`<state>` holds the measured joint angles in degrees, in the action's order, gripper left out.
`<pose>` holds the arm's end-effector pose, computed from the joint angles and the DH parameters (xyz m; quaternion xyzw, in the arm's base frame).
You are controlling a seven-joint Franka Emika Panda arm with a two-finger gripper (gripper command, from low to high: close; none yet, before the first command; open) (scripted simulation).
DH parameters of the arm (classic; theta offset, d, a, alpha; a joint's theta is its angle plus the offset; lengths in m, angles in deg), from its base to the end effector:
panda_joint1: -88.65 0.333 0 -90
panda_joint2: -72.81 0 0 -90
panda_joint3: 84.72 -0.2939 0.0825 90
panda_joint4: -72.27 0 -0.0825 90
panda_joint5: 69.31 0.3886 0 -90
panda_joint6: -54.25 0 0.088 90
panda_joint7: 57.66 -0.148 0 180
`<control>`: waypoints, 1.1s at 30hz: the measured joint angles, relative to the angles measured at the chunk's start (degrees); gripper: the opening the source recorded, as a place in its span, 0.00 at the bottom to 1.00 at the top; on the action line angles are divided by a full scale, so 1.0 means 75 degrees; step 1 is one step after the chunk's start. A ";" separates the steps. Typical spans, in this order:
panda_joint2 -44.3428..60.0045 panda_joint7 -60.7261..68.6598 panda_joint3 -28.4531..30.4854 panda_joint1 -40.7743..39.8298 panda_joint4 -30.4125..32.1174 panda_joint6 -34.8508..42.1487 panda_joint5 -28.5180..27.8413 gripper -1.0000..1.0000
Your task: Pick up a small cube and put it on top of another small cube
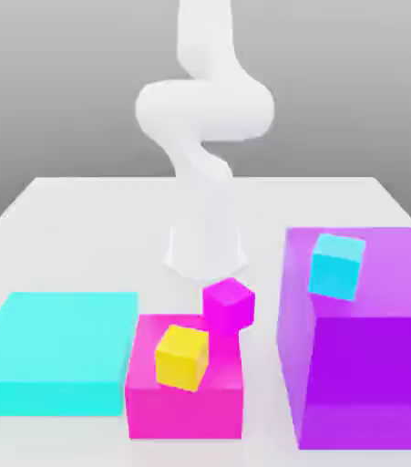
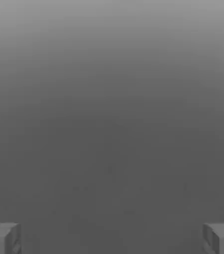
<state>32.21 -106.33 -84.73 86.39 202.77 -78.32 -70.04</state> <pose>0.4245 -0.0173 0.6438 -0.8420 0.3983 -0.3367 0.1379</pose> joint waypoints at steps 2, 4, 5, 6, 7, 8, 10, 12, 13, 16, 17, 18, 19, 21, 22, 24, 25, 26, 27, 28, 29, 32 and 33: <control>0.0590 -0.0312 0.0005 -0.0252 -0.0144 -0.0089 -0.0077 0.50; 0.1154 -0.0615 0.0025 -0.0478 -0.0282 -0.0173 -0.0152 0.50; 0.1432 -0.0764 0.0041 -0.0584 -0.0350 -0.0214 -0.0189 0.50; 0.1710 -0.0911 0.0062 -0.0687 -0.0418 -0.0255 -0.0224 0.50; 0.1987 -0.1055 0.0085 -0.0787 -0.0487 -0.0296 -0.0255 0.50; 0.2264 -0.1199 0.0114 -0.0884 -0.0554 -0.0337 -0.0286 0.50; 0.2818 -0.1480 0.0188 -0.1061 -0.0689 -0.0422 -0.0338 0.50; 0.3371 -0.1749 0.0286 -0.1219 -0.0825 -0.0504 -0.0376 0.50; 0.3648 -0.1877 0.0340 -0.1295 -0.0893 -0.0546 -0.0385 0.50; 0.4478 -0.2231 0.0521 -0.1514 -0.1095 -0.0673 -0.0368 0.50; 0.4755 -0.2333 0.0579 -0.1648 -0.1162 -0.0718 -0.0340 0.50; 0.5032 -0.2436 0.0629 -0.1738 -0.1230 -0.0761 -0.0311 0.50; 0.5310 -0.2530 0.0678 -0.1853 -0.1297 -0.0803 -0.0274 0.50; 0.5864 -0.2709 0.0757 -0.2052 -0.1431 -0.0891 -0.0174 0.50; 0.6142 -0.2786 0.0794 -0.2123 -0.1498 -0.0934 -0.0111 0.50; 0.6699 -0.2940 0.0878 -0.2258 -0.1633 -0.1020 0.0028 0.50; 0.6978 -0.3007 0.0927 -0.2324 -0.1700 -0.1063 0.0112 0.50; 0.7257 -0.3069 0.0975 -0.2398 -0.1768 -0.1105 0.0205 0.50; 0.7537 -0.3127 0.1017 -0.2482 -0.1836 -0.1146 0.0302 0.50; 0.7816 -0.3183 0.1051 -0.2575 -0.1904 -0.1187 0.0403 0.50; 0.8096 -0.3234 0.1087 -0.2665 -0.1972 -0.1226 0.0513 0.50; 0.8936 -0.3374 0.1163 -0.2958 -0.2180 -0.1339 0.0863 0.50; 0.9214 -0.3421 0.1170 -0.3070 -0.2249 -0.1375 0.0979 0.50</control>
<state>101.32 -131.99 -75.96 63.37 185.91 -88.64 -62.70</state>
